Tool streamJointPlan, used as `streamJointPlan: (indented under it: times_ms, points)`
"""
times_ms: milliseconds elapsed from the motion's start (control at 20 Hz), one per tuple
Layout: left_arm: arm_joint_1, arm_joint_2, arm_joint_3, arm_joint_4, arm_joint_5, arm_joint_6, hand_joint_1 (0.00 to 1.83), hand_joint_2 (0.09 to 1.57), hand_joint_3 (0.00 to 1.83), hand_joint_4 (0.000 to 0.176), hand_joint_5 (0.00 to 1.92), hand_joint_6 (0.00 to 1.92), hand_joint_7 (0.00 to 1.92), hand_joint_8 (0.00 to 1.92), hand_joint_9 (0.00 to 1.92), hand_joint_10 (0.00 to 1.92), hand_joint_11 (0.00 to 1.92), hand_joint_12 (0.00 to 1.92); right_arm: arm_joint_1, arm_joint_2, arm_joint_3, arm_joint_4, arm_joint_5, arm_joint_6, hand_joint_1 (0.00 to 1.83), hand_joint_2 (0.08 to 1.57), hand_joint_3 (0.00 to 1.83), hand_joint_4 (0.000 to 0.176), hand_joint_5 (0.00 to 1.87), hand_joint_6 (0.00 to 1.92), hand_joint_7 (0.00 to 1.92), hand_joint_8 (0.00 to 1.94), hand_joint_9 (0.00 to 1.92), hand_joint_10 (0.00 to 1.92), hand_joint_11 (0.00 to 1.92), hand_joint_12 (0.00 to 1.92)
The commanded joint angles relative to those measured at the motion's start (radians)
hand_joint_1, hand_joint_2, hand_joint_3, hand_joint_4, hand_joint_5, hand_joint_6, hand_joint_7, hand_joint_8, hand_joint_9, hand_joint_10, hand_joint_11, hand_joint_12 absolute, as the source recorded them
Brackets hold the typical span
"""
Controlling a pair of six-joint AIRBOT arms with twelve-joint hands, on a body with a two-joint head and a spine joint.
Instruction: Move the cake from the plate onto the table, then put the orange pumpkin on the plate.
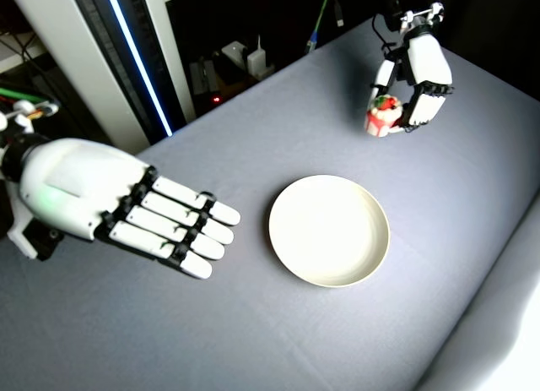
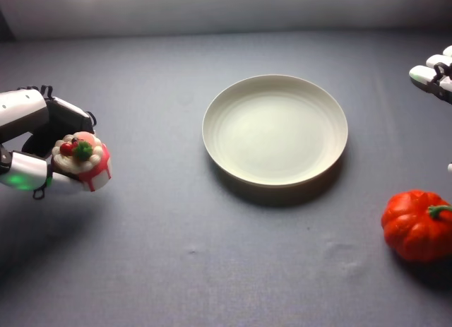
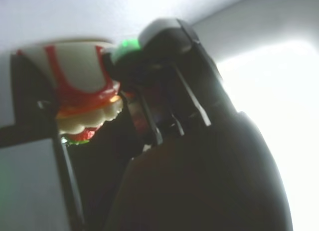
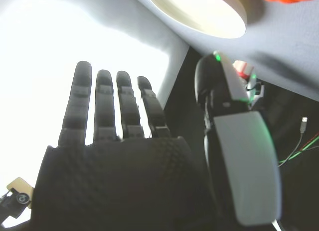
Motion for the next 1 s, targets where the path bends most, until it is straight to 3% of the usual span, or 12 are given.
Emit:
streamJointPlan:
  times_ms: [0,50,100,150,200,300,500,650,800,850,900,950]
  points:
    - [-0.005,0.016,-0.005,-0.041,-0.113,-0.005,1.08,1.07,0.00,0.000,0.75,0.54,0.83,1.07,0.74,1.45,0.64,1.79,0.012,0.005,0.000,-0.004,0.114,0.001,0.56,1.33,0.01,0.000,0.04,0.00,0.05,0.00,0.06,0.01,0.00,0.55]
    - [-0.003,0.019,-0.010,-0.047,-0.113,-0.005,1.03,1.01,0.00,0.000,0.71,0.22,0.76,0.70,0.62,1.25,0.49,1.72,0.012,0.004,-0.001,-0.004,0.114,0.001,0.56,1.33,0.01,0.000,0.03,0.00,0.04,0.00,0.04,0.01,0.00,0.49]
    - [-0.001,0.021,-0.015,-0.051,-0.113,-0.005,0.97,0.95,0.00,0.000,0.52,0.04,0.56,0.28,0.41,0.76,0.16,1.56,0.012,0.004,-0.002,-0.004,0.114,0.001,0.54,1.33,0.00,0.000,0.03,0.00,0.04,0.00,0.03,0.01,0.00,0.40]
    - [-0.001,0.021,-0.016,-0.053,-0.113,-0.005,0.92,0.90,0.00,0.000,0.35,0.01,0.41,0.08,0.34,0.39,0.03,1.36,0.012,0.005,-0.002,-0.004,0.113,0.001,0.55,1.33,0.00,0.000,0.02,0.00,0.03,0.00,0.02,0.00,0.00,0.33]
    - [-0.001,0.021,-0.016,-0.055,-0.113,-0.005,0.89,0.88,0.00,0.000,0.29,0.00,0.36,0.02,0.35,0.20,0.01,1.25,0.011,0.005,-0.002,-0.004,0.112,0.001,0.54,1.34,0.00,0.000,0.02,0.00,0.02,0.00,0.01,0.00,0.00,0.29]
    - [0.000,0.021,-0.016,-0.055,-0.113,-0.005,0.90,0.87,0.00,0.000,0.26,0.00,0.31,0.00,0.34,0.08,0.00,1.05,0.011,0.005,-0.003,-0.004,0.112,0.001,0.52,1.34,0.00,0.000,0.02,0.00,0.02,0.00,0.00,0.00,0.00,0.22]
    - [0.000,0.019,-0.016,-0.055,-0.107,-0.005,0.91,0.86,0.00,0.000,0.18,0.00,0.19,0.00,0.29,0.02,0.00,0.96,0.011,0.005,-0.004,-0.004,0.112,0.001,0.56,1.33,0.00,0.000,0.03,0.00,0.03,0.00,0.02,0.01,0.00,0.29]
    - [0.000,0.020,-0.021,-0.055,-0.117,-0.005,0.86,0.83,0.00,0.000,0.09,0.00,0.09,0.00,0.25,0.01,0.00,1.06,0.011,0.006,-0.005,-0.004,0.109,0.001,0.47,1.33,0.00,0.000,0.04,0.00,0.06,0.00,0.05,0.01,0.00,0.52]
    - [0.000,0.021,-0.027,-0.057,-0.137,-0.005,0.89,0.84,0.00,0.000,0.09,0.00,0.08,0.01,0.26,0.01,0.00,1.18,0.008,0.006,-0.008,-0.004,0.106,0.001,0.53,1.31,0.00,0.000,0.05,0.01,0.06,0.00,0.05,0.00,0.00,0.49]
    - [0.005,0.024,-0.034,-0.070,-0.162,-0.005,0.92,0.85,0.00,0.000,0.10,0.00,0.08,0.00,0.24,0.01,0.00,1.13,0.008,0.005,-0.009,-0.004,0.098,0.001,0.53,1.30,0.00,0.000,0.06,0.01,0.08,0.00,0.07,0.01,0.00,0.57]
    - [0.007,0.026,-0.037,-0.076,-0.175,-0.005,0.98,0.86,0.00,0.000,0.10,0.00,0.07,0.00,0.17,0.02,0.00,0.77,0.008,0.004,-0.009,-0.004,0.088,0.001,0.45,1.28,0.00,0.000,0.06,0.00,0.09,0.00,0.07,0.01,0.00,0.69]
    - [0.007,0.028,-0.041,-0.078,-0.186,-0.005,0.99,0.87,0.00,0.002,0.11,0.00,0.08,0.00,0.17,0.02,0.00,0.55,0.008,0.002,-0.008,-0.005,0.076,0.001,0.51,1.27,0.00,0.000,0.05,0.00,0.07,0.00,0.05,0.00,0.00,0.72]
